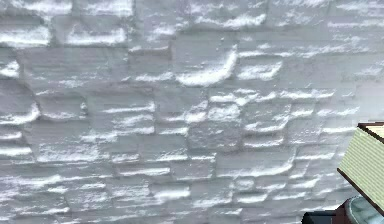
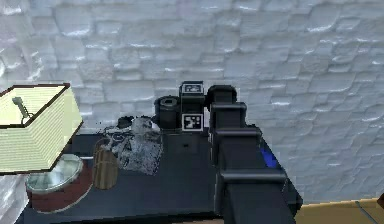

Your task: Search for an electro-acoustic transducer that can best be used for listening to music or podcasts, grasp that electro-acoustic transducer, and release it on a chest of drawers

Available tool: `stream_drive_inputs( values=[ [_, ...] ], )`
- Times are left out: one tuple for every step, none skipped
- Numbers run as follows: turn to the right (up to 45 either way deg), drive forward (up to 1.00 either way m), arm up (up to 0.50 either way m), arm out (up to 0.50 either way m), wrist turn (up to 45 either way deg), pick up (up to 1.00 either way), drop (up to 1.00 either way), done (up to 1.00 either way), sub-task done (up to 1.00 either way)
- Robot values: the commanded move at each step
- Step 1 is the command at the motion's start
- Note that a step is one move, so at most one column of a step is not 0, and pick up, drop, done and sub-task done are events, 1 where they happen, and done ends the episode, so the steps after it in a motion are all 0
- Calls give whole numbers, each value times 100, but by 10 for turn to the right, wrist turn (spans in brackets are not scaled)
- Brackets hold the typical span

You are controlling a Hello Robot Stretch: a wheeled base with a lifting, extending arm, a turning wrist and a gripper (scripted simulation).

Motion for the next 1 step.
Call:
stream_drive_inputs(
  values=[
    [0,0,0,0,0,0,0,100,0]
  ],
)
